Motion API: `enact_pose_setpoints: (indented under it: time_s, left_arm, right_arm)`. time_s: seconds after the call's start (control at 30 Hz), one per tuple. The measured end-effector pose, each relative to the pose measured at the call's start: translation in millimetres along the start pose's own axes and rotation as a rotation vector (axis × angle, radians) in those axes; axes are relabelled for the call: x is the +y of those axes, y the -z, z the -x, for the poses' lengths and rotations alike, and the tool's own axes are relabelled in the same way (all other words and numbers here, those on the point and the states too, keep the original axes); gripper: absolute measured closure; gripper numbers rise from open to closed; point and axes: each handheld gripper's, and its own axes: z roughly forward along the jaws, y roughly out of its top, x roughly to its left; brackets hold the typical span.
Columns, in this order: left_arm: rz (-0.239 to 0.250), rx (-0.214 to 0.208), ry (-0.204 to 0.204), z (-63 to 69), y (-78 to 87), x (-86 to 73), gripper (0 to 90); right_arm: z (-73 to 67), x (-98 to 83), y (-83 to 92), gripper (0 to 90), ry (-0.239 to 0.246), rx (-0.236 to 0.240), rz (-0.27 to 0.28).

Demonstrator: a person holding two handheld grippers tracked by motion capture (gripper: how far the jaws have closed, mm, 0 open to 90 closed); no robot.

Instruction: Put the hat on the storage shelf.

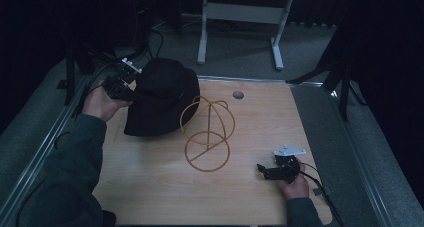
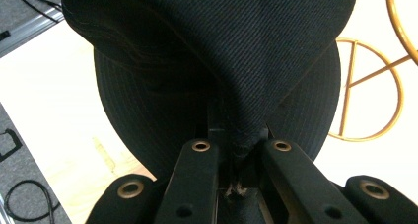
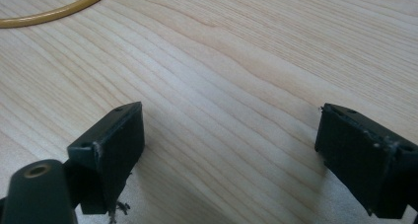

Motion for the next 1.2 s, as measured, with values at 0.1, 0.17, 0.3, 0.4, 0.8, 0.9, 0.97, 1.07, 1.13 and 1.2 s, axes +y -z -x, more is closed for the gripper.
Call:
enact_pose_setpoints:
  time_s: [0.1, 0.17, 0.3, 0.4, 0.8, 0.9, 0.97, 1.07, 1.13, 1.2]
  left_arm:
    - [0.014, -0.012, 0.007, -0.7, 4.0, -0.3, 88.4]
    - [0.021, -0.016, 0.006, -1.7, 6.3, -0.9, 88.4]
    - [0.028, -0.017, 0.01, -2.5, 8.0, -1.3, 88.4]
    - [0.031, -0.017, 0.013, -2.7, 9.0, -1.4, 88.4]
    - [0.058, -0.032, 0.028, -8.5, 19.0, -4.5, 88.4]
    - [0.065, -0.031, 0.031, -9.8, 21.2, -5.5, 88.4]
    - [0.071, -0.031, 0.033, -10.2, 22.4, -6.0, 88.4]
    - [0.076, -0.035, 0.034, -10.9, 24.0, -6.3, 88.4]
    - [0.082, -0.043, 0.037, -11.4, 25.0, -6.5, 88.4]
    - [0.089, -0.054, 0.039, -12.3, 26.6, -7.0, 88.5]
  right_arm:
    - [-0.1, 0.0, 0.0, 11.3, -0.001, 0.0, 0.0]
    - [0.0, 0.0, 0.0, 11.3, -0.001, 0.0, 0.0]
    - [0.0, 0.0, 0.0, 11.3, 0.0, 0.0, 0.0]
    - [0.0, 0.0, 0.0, 11.3, 0.0, 0.0, 0.0]
    - [-0.1, 0.1, 0.0, 11.3, -0.001, 0.0, -0.001]
    - [-0.1, 0.1, 0.0, 11.3, -0.001, 0.0, 0.0]
    - [-0.1, 0.1, 0.0, 11.3, -0.001, 0.0, 0.0]
    - [-0.1, 0.1, 0.0, 11.3, -0.001, 0.0, 0.0]
    - [-0.1, 0.0, 0.0, 11.3, -0.001, 0.0, 0.0]
    - [-0.1, 0.0, 0.0, 11.3, -0.001, 0.0, 0.0]
